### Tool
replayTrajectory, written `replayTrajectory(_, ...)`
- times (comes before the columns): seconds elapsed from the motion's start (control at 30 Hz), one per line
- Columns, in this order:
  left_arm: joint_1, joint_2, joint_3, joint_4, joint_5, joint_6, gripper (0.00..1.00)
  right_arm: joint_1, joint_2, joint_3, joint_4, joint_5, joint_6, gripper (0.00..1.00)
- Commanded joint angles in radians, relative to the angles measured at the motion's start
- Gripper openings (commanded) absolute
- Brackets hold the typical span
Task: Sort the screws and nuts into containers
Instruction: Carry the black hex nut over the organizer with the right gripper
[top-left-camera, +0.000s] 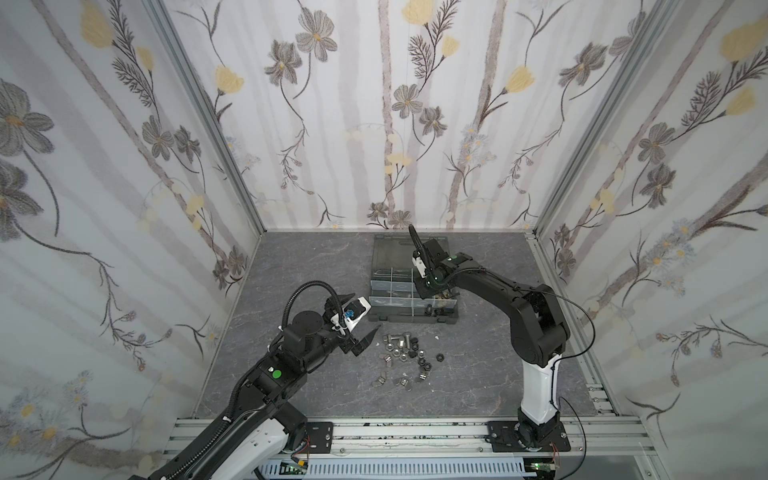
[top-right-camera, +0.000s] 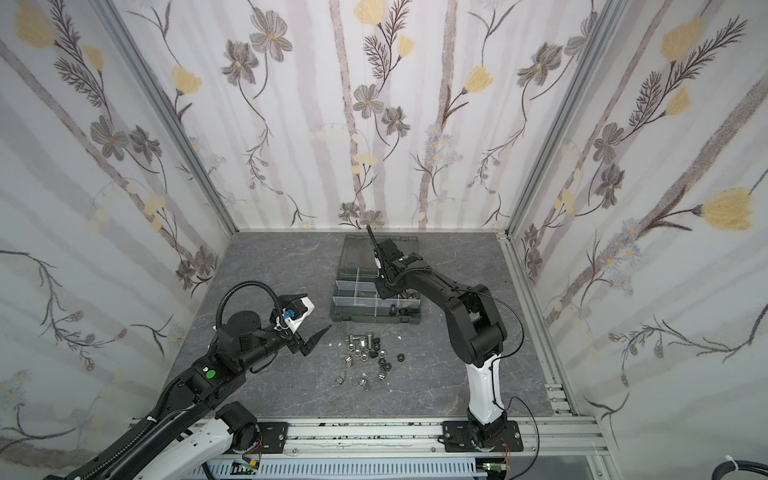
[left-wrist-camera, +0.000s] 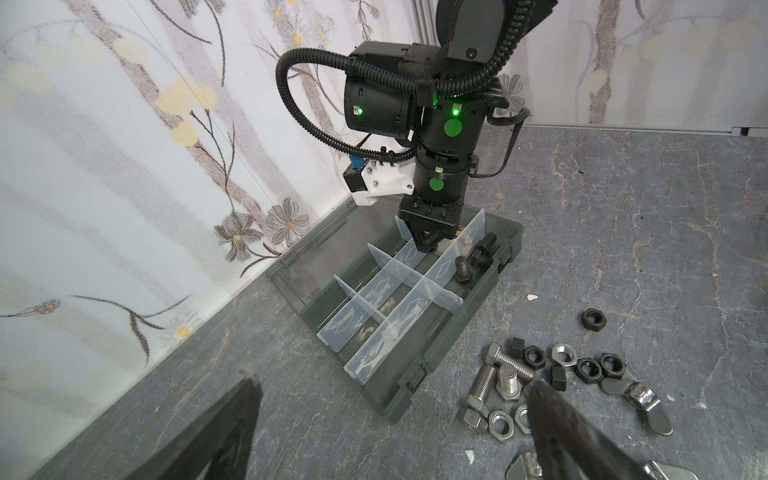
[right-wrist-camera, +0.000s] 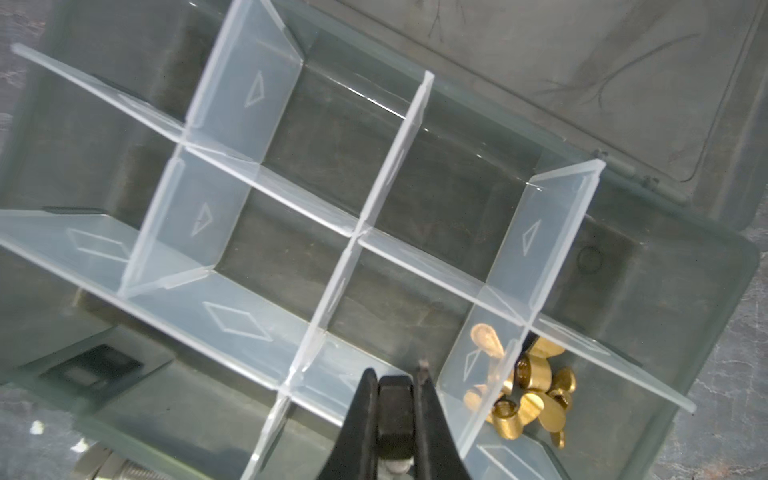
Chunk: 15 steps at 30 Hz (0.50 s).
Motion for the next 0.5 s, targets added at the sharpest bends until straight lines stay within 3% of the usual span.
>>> replayTrajectory(0.0,0.0,0.003,0.008,0.013,0.004,0.013,1.0,-0.005,0.021,0.009,0.031,0.027,-0.04,0.13)
replayTrajectory(0.47,-0.001,0.008,0.013,0.011,0.001,0.017,1.0,-0.013,0.04,0.01,0.047,0.017,-0.053,0.27)
